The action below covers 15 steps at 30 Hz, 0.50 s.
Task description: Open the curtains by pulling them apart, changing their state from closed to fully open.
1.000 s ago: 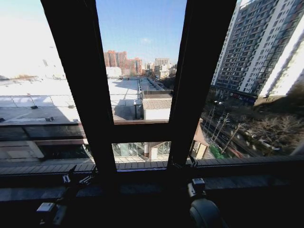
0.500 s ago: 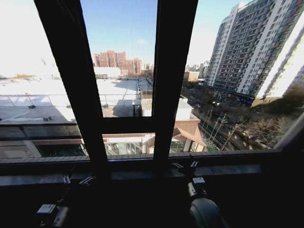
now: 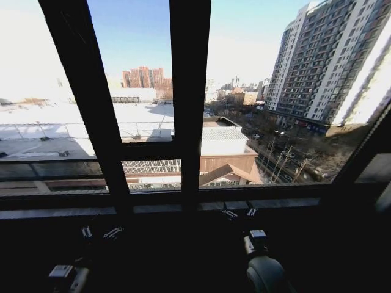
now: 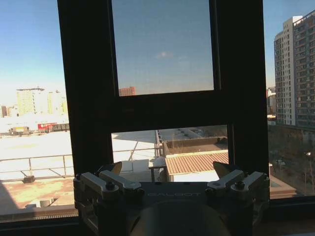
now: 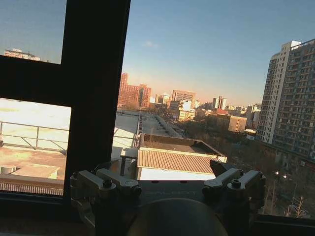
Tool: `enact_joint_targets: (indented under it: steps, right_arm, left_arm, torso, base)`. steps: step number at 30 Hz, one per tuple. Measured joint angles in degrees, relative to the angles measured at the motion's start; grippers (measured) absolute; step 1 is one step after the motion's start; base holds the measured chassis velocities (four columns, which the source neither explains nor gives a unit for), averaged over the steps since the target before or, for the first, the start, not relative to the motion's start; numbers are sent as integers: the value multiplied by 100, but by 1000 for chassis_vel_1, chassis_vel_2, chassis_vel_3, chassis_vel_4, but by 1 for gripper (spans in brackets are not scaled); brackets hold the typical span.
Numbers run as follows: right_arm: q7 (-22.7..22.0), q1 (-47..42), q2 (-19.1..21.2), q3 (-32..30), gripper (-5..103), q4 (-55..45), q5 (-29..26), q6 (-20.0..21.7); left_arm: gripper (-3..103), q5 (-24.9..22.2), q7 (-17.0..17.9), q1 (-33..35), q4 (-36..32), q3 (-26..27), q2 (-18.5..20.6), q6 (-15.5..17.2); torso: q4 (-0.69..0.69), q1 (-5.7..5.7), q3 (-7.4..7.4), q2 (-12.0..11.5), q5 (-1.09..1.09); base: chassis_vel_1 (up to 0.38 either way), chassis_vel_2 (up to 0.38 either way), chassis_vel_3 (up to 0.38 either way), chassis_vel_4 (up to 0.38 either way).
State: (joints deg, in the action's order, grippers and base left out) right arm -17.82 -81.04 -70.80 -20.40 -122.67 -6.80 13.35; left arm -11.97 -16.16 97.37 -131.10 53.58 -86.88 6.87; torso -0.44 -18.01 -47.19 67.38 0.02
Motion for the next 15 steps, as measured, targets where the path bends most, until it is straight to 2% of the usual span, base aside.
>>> enact_joint_targets:
  steps: [4,11,15]
  right_arm:
    - [0,-31,19,0,100,-31,1,-1]
    - [-2,-60,37,-3,100,-55,4,-3]
    - [-6,-73,31,1,100,-66,13,-8]
  left_arm:
    - [100,13,-1,22,-15,-6,-35,0]
    - [100,32,-11,59,-40,-8,-68,-4]
    - [100,34,-20,74,-54,-9,-77,-18]
  torso:
    - [0,0,0,0,-2]
    - [0,4,2,2,-6]
    - [-1,4,0,0,3]
  base:
    - [232,-319,-250,335]
    - [357,-380,-349,399]
    - [373,-417,-387,371]
